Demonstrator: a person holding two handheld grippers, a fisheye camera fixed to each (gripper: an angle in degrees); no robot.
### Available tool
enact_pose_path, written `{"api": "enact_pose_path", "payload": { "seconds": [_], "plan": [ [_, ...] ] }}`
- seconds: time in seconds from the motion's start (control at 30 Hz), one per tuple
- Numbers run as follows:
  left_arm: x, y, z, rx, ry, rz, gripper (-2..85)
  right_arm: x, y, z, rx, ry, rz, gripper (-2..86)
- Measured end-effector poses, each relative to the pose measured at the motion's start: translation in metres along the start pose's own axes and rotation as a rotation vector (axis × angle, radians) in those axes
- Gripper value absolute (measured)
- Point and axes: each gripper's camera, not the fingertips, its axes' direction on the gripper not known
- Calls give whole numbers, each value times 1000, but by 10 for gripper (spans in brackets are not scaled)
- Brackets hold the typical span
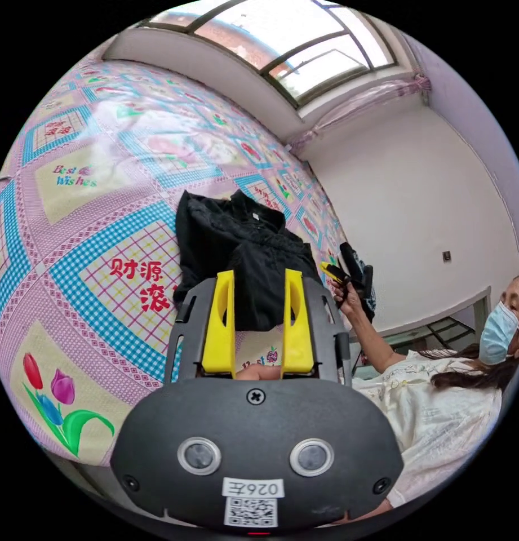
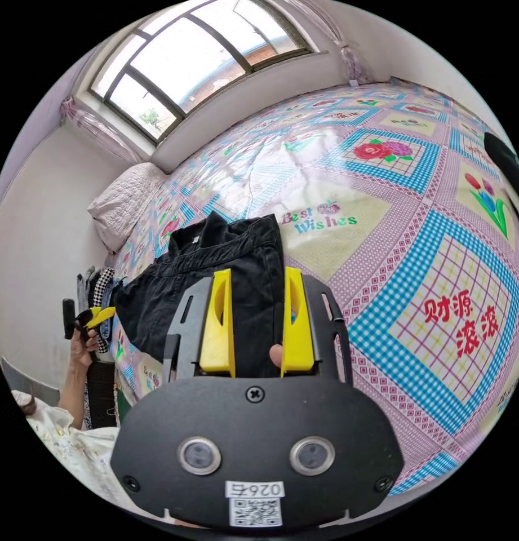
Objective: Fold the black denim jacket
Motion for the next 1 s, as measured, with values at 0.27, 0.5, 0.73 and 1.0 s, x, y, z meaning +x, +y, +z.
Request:
{"api": "enact_pose_path", "payload": {
  "seconds": [0.27,0.5,0.73,1.0],
  "plan": [
    [19,-24,7,19,-192,13,174,56,0,61,-84,118,14,52],
    [7,-47,74,-262,-155,-161,39,93,12,49,-86,149,48,7],
    [33,-16,-9,13,68,-34,-4,130,34,1,9,82,66,-13],
    [51,24,-48,62,355,162,-8,162,45,-54,61,-23,35,-14]
  ]
}}
